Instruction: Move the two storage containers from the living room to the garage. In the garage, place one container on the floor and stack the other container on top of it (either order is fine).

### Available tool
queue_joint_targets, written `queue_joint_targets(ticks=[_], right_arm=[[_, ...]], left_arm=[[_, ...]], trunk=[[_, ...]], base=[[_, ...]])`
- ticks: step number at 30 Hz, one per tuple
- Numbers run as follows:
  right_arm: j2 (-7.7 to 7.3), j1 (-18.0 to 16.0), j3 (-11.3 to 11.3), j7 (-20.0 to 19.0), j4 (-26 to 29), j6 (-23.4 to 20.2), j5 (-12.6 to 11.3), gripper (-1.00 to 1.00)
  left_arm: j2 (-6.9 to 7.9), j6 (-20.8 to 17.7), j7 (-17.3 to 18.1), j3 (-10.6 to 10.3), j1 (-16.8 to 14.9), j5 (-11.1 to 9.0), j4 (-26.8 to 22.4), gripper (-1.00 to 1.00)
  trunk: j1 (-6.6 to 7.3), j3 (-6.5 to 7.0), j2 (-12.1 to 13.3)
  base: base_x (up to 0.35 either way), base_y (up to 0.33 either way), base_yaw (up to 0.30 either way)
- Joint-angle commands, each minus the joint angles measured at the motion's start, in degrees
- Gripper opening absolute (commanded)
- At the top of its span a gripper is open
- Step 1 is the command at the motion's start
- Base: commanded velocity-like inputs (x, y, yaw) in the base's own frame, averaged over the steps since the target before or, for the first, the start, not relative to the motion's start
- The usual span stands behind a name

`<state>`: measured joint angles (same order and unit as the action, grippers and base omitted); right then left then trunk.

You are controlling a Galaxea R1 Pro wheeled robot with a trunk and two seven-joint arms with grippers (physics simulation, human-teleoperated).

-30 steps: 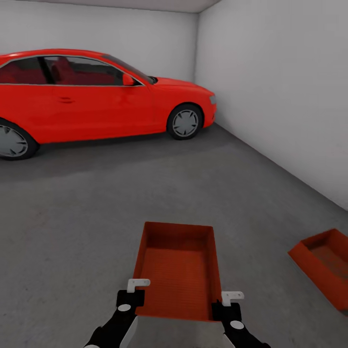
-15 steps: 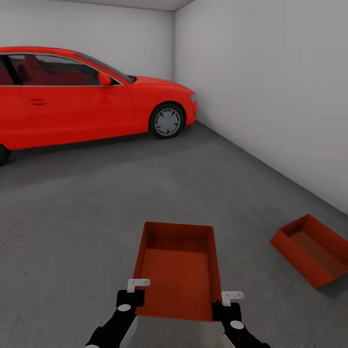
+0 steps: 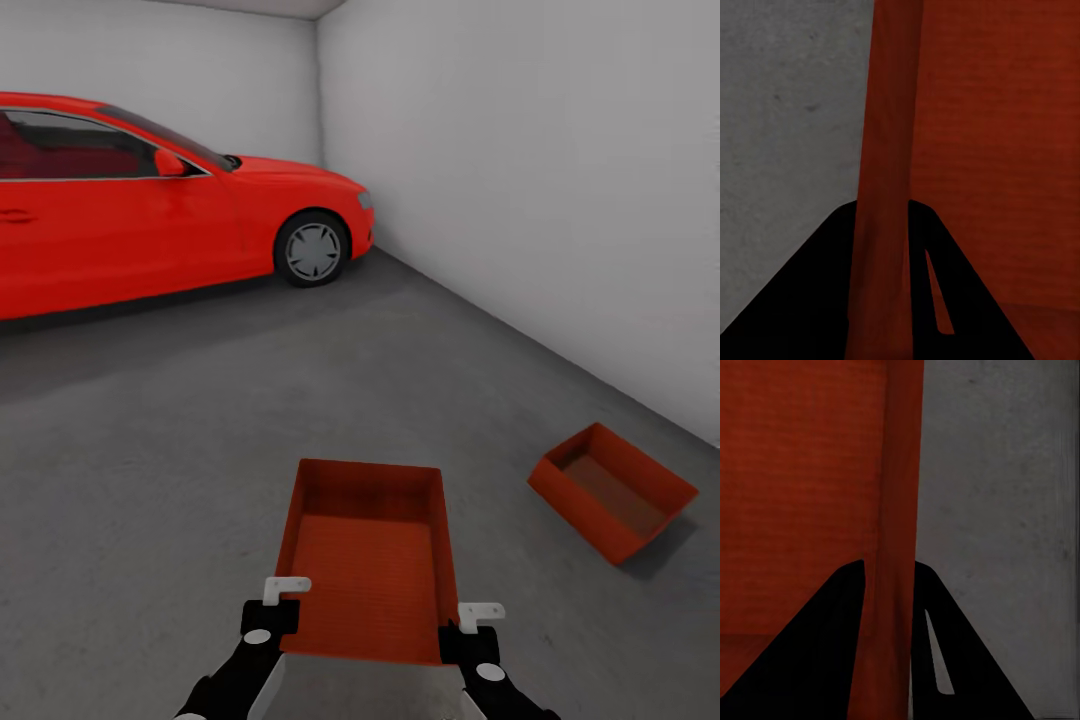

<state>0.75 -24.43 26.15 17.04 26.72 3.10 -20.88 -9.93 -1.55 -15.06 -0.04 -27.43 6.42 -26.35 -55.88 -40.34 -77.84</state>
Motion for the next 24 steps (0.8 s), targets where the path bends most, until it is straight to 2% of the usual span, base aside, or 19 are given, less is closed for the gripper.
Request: queue_joint_targets(ticks=[1, 9, 14, 24], right_arm=[[-0.93, 0.0, 0.6, 1.1, -5.1, 0.4, 0.2, -1.00], [-0.94, 0.0, 0.6, 1.1, -5.1, 0.4, 0.2, -1.00], [-0.95, 0.0, 0.6, 1.1, -5.1, 0.4, 0.2, -1.00], [-0.98, 0.0, 0.6, 1.1, -5.1, 0.4, 0.2, -1.00]], left_arm=[[0.02, -0.2, 1.9, 0.4, -0.1, -0.5, 0.1, -1.00], [0.01, -0.2, 1.9, 0.4, -0.1, -0.5, 0.1, -1.00], [0.02, -0.2, 2.0, 0.4, -0.1, -0.5, 0.1, -1.00], [0.08, -0.2, 2.1, 0.5, -0.1, -0.5, 0.0, -1.00]], trunk=[[0.00, -0.05, 0.0], [0.00, -0.06, 0.0], [0.00, -0.06, 0.0], [0.00, -0.06, 0.0]], base=[[0.000, 0.000, -0.192], [0.000, 0.000, -0.172], [0.023, 0.001, -0.049], [0.259, 0.120, -0.002]])
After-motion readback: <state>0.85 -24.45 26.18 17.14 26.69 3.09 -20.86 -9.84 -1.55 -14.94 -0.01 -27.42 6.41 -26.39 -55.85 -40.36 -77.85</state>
